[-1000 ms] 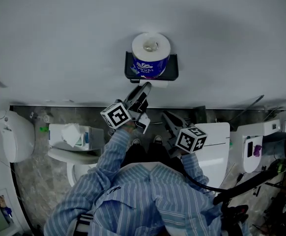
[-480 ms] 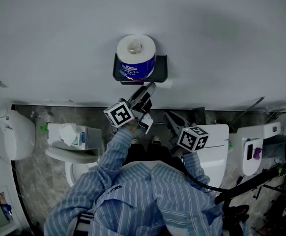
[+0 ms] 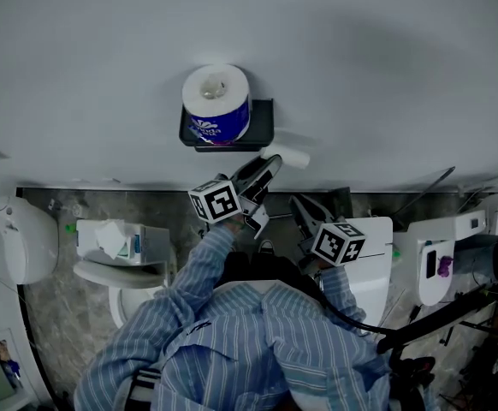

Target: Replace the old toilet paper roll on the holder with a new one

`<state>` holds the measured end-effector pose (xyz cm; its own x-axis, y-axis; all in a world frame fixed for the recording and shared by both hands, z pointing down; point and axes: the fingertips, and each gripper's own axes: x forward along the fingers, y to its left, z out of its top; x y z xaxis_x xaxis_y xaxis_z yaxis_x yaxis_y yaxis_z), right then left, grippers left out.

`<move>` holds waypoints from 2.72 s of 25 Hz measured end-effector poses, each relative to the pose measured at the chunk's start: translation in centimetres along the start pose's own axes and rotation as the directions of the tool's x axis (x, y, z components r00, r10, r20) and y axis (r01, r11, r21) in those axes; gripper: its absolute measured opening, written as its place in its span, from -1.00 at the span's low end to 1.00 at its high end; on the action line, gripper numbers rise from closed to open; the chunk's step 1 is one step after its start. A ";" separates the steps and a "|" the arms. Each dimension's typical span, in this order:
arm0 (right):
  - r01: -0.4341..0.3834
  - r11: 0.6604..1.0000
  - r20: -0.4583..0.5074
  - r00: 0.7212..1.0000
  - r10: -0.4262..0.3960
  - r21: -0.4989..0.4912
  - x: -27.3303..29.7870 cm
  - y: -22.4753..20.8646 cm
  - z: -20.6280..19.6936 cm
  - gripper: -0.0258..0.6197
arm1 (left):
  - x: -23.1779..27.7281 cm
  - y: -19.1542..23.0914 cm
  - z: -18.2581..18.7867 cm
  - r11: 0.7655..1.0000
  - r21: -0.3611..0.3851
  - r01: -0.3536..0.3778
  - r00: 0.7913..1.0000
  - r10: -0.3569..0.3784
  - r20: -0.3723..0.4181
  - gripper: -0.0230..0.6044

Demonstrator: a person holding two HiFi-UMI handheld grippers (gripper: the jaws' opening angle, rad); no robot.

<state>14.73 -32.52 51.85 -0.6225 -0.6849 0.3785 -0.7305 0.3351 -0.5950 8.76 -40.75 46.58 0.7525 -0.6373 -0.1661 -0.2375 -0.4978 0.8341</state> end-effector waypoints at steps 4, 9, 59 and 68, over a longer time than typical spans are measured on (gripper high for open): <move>0.018 1.000 0.002 1.000 -0.018 0.002 -0.6 -0.7 0.0 -0.85 | 0.4 -0.3 -1.4 1.000 0.029 -0.005 0.999 0.007 -0.037 -0.44; 0.054 0.996 0.037 0.998 -0.052 -0.065 -1.0 -0.9 1.4 -0.85 | -1.1 0.3 -1.6 0.994 0.092 -0.059 0.997 0.063 -0.045 -0.44; 0.137 0.710 0.226 0.974 0.033 -0.691 9.8 21.8 17.0 0.38 | -22.6 2.6 5.4 0.911 0.214 -0.353 0.932 0.321 0.170 -0.44; 0.144 0.696 0.232 0.972 0.034 -0.704 10.0 22.1 17.1 0.38 | -21.7 2.9 5.1 0.922 0.213 -0.324 0.944 0.302 0.130 -0.44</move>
<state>-2.86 -43.02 30.35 -0.5645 -0.8048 0.1831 -0.7954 0.5897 0.1396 -11.38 -31.39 49.89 0.5586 -0.8290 0.0267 -0.5937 -0.3771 0.7108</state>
